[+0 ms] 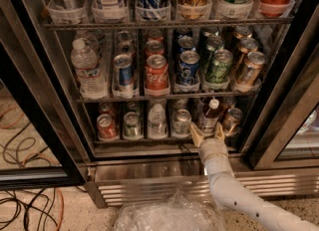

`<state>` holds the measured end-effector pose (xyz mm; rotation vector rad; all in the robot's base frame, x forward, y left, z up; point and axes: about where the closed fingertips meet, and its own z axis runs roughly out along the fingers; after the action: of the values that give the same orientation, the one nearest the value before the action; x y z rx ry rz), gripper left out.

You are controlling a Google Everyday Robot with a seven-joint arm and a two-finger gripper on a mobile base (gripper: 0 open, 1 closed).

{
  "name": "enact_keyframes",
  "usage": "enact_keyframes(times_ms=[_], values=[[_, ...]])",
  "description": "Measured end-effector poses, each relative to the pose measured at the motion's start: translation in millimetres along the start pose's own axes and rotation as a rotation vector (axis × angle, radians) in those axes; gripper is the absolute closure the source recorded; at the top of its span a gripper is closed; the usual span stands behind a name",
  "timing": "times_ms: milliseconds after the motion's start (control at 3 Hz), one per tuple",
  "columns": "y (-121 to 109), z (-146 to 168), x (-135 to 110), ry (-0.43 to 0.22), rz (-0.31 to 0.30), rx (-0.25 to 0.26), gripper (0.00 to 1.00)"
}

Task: Pick blue plastic bottle from bottom shelf of fridge

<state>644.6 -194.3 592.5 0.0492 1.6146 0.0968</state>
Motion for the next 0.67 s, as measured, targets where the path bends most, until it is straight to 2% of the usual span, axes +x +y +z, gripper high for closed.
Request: enact_keyframes(times_ms=[667], values=[[2.9,17.9,-1.0,-0.025,-0.022,-0.015,0.3]])
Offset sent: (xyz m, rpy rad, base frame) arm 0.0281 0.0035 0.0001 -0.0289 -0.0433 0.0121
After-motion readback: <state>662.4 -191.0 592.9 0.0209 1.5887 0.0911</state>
